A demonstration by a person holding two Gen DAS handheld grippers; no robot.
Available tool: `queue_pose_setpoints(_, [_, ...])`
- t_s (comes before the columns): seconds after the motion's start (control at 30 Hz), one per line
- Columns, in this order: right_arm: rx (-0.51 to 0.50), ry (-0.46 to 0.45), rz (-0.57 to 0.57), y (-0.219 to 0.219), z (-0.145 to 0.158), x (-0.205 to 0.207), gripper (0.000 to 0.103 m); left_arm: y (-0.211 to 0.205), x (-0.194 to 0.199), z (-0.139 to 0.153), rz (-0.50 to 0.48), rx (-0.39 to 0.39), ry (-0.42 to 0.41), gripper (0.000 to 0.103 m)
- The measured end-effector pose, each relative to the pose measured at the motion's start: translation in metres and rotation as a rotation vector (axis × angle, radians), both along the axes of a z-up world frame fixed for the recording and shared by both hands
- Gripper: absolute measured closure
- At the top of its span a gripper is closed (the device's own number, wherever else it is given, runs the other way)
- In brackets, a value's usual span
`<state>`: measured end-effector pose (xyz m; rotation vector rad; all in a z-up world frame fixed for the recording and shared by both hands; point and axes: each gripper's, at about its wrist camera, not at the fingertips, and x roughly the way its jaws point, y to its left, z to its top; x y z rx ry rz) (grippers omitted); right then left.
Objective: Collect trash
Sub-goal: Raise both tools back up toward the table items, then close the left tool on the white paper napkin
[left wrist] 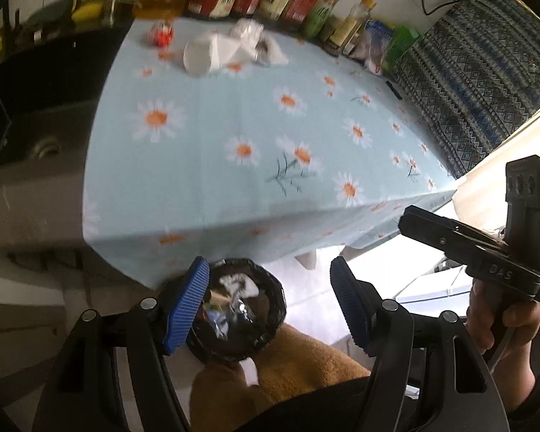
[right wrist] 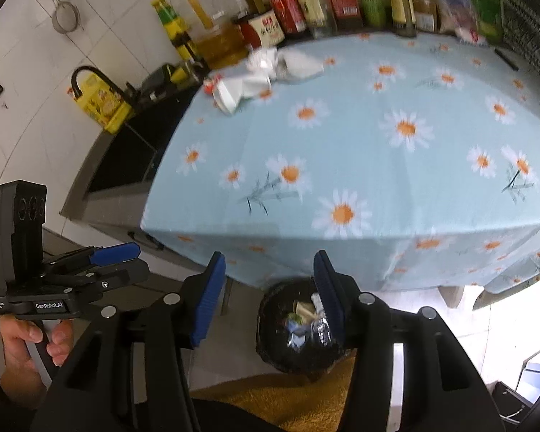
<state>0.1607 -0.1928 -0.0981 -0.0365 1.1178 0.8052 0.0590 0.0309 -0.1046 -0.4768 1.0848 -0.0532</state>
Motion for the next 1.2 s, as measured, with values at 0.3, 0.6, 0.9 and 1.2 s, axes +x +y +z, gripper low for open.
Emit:
queue_pose_setpoints(0.3, [0.061, -0.041, -0.002, 0.003, 0.03, 0.02, 0.041, 0.012, 0.016, 0.032, 0.008, 0.06, -0.054, 0.035])
queue_pose_setpoints(0.6, [0.074, -0.049, 0.025, 0.012, 0.04, 0.06, 0.036, 0.015, 0.059, 0.048, -0.015, 0.134, -0.077, 0.019])
queue_pose_setpoints(0.9, [0.061, -0.031, 0.065, 0.021, 0.031, 0.103, 0.036, 0.028, 0.121, 0.046, -0.046, 0.187, -0.042, 0.019])
queue_pose_setpoints(1.2, [0.07, 0.02, 0.082, 0.021, 0.019, 0.142, 0.036, 0.046, 0.187, 0.045, -0.076, 0.28, -0.015, 0.019])
